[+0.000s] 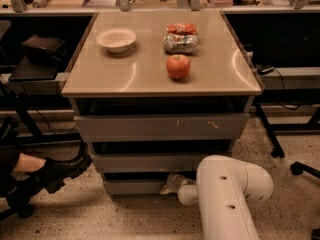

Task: Open bottom drawer

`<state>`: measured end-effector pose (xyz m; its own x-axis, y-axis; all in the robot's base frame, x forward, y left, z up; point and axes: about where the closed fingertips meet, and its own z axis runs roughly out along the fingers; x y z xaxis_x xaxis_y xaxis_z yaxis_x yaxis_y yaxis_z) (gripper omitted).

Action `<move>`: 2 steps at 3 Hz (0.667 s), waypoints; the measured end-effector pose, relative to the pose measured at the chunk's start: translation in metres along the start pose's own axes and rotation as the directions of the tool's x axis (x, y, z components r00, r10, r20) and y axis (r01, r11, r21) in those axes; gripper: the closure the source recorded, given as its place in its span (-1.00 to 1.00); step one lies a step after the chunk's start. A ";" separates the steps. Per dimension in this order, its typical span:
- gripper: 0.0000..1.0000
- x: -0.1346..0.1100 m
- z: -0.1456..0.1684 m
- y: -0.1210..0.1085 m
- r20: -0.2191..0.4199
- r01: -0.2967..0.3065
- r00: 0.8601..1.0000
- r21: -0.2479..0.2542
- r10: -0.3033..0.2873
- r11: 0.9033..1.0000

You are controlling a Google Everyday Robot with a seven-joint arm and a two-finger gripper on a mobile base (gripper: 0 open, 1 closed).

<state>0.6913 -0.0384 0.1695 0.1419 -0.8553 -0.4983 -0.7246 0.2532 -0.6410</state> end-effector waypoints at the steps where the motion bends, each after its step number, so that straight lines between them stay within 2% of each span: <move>1: -1.00 -0.003 0.003 -0.001 0.003 0.005 1.000 0.001 -0.005 1.000; 2: -0.62 -0.003 0.003 -0.001 0.003 0.005 1.000 0.001 -0.005 1.000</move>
Offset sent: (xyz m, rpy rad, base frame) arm 0.0026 0.0033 0.0006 -0.0014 -0.0037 0.0045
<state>0.6939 -0.0351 0.1701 0.1476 -0.8553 -0.4966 -0.7233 0.2491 -0.6440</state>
